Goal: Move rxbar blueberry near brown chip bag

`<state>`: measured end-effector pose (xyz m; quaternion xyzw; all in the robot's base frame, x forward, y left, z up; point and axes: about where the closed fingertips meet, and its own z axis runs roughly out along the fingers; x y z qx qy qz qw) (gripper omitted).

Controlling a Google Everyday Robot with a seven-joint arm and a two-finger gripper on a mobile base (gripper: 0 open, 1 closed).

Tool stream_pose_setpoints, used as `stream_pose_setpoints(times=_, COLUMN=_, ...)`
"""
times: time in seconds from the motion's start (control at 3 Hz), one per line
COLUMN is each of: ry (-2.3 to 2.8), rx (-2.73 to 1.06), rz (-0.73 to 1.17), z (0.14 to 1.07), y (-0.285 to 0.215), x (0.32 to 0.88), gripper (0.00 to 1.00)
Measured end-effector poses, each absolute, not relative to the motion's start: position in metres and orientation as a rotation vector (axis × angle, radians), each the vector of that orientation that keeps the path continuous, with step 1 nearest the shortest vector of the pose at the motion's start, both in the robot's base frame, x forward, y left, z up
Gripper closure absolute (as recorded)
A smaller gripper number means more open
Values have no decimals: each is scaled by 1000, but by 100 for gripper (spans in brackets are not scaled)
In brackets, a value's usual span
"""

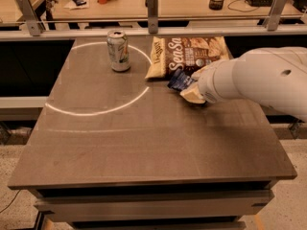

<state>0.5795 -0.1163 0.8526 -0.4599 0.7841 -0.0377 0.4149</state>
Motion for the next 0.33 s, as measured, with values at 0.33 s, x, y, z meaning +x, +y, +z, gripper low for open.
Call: stream_pose_setpoints(times=0.33, ry=1970, rx=-1156, rz=-104, z=853, y=-116, x=580, gripper=82)
